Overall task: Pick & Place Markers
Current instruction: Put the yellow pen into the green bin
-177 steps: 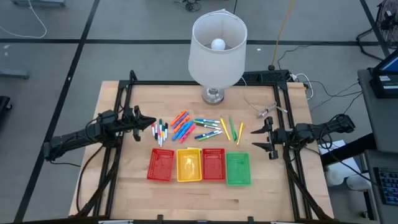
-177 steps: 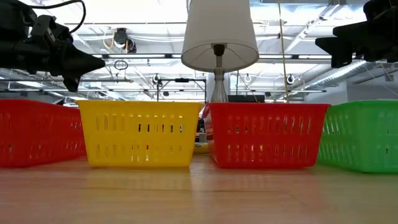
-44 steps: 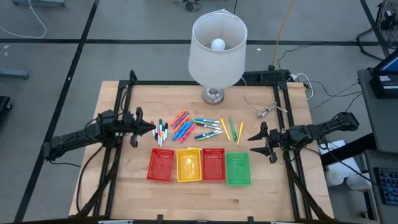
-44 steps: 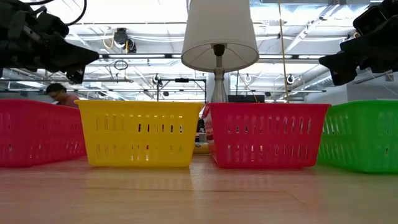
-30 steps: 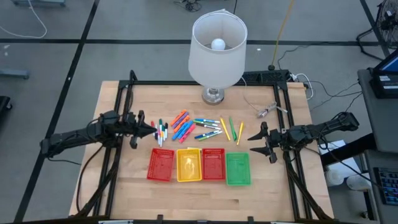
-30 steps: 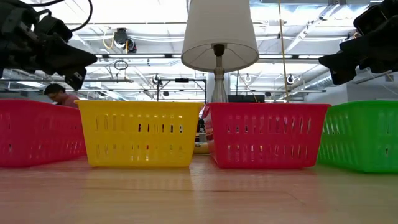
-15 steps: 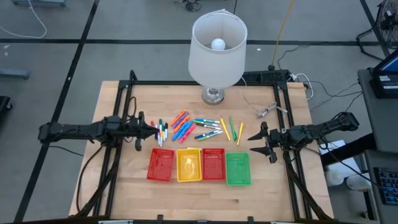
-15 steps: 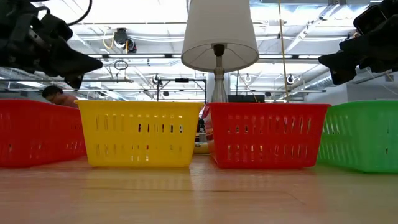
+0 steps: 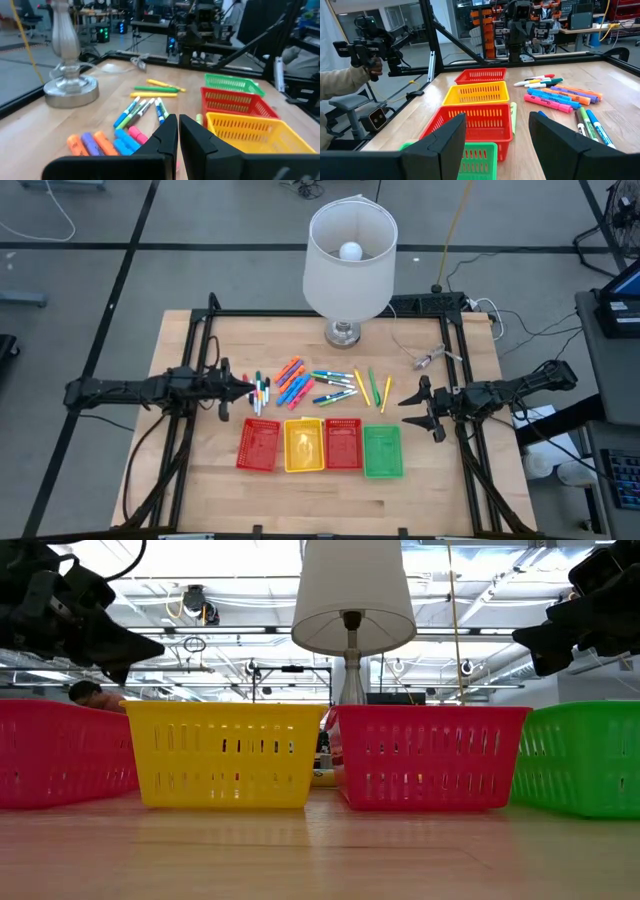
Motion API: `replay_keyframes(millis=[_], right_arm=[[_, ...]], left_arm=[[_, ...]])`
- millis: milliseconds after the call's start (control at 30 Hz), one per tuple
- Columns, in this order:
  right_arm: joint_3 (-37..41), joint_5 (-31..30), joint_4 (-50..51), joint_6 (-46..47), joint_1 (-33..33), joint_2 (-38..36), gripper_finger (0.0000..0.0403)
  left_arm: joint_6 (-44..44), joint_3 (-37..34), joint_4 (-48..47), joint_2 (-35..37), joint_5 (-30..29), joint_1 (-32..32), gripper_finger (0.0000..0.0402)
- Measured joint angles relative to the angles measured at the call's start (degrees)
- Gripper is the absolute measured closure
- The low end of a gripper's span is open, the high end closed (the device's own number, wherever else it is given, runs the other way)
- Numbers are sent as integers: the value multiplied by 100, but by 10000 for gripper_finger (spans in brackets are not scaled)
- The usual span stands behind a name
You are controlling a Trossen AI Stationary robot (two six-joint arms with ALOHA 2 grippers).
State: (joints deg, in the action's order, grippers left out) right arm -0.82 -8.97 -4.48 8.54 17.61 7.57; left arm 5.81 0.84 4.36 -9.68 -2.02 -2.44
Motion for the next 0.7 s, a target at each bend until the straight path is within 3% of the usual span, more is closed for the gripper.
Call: replay_keyframes(millis=[333,700], right_arm=[[0,4,-1,121,1,-2,195],[0,2,-1,-60,0,0,195]], left_arm=[[-112,11,-341,505,164,2,380],[-122,11,-351,536,208,2,380]])
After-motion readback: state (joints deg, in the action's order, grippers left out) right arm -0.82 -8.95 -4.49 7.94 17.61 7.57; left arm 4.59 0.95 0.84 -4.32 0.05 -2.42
